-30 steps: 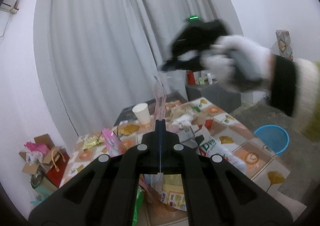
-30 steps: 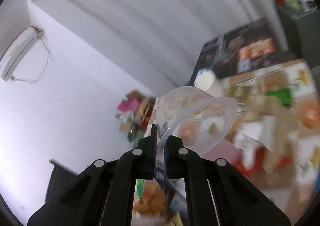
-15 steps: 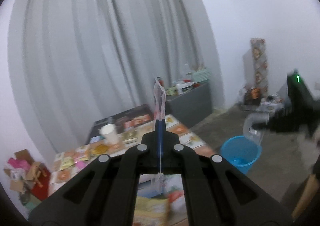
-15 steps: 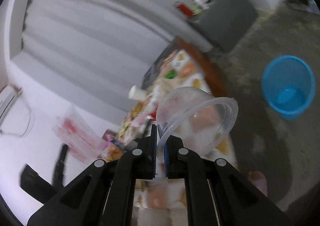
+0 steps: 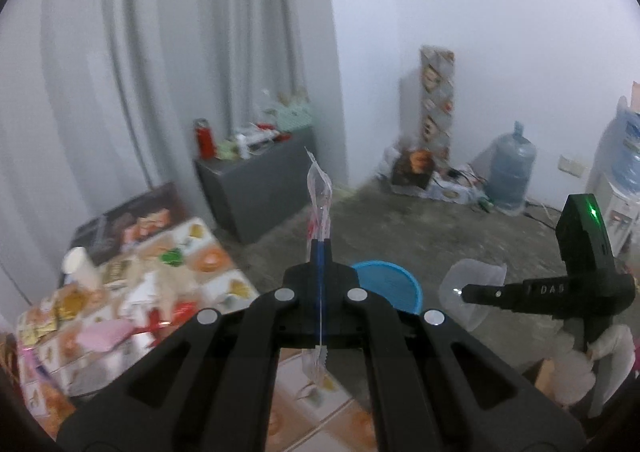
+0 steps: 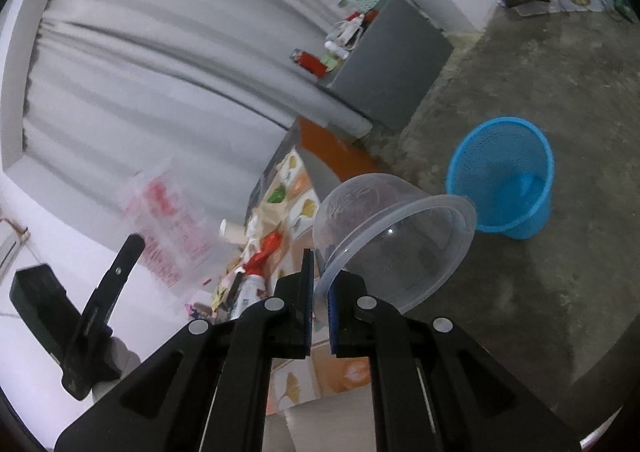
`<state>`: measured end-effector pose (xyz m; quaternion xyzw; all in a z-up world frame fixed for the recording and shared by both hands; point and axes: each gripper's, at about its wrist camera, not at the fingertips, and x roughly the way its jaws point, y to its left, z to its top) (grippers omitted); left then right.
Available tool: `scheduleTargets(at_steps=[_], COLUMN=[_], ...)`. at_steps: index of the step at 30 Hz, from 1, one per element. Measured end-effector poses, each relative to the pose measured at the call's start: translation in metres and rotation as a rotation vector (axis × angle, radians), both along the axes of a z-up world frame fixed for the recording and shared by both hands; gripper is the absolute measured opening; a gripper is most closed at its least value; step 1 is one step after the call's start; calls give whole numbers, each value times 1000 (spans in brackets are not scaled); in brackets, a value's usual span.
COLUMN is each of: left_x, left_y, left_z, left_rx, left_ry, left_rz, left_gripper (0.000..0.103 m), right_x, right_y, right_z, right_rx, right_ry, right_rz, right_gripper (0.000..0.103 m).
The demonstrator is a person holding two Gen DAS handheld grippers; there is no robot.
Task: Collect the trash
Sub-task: 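Carry the bag and bowl in both tools over the blue wastebasket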
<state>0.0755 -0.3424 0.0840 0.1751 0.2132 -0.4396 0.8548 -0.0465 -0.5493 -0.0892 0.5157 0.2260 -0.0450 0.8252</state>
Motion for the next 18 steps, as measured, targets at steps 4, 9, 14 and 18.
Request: scheduleTargets(at_steps=[4,9,14,18], left_x=[10,33,68,91], left_y=[-40,-93,-145,-183], left_z=[-23,-56,-96,-129], left_rx=[41,94,151,198], left_ry=[51,163,287,334], left_rz=[-49,-75,-89,-92], left_gripper=[0,0,0,0], right_x=[-3,4,34,67], right_y=[-23,-58,-93,-119], right_z=[-16,-41,-82,-114], right_rx=[25,74,130,190], right_ry=[20,68,155,195], right_rz=[-28,-53,-51,-47], right_gripper=[7,7,7,7])
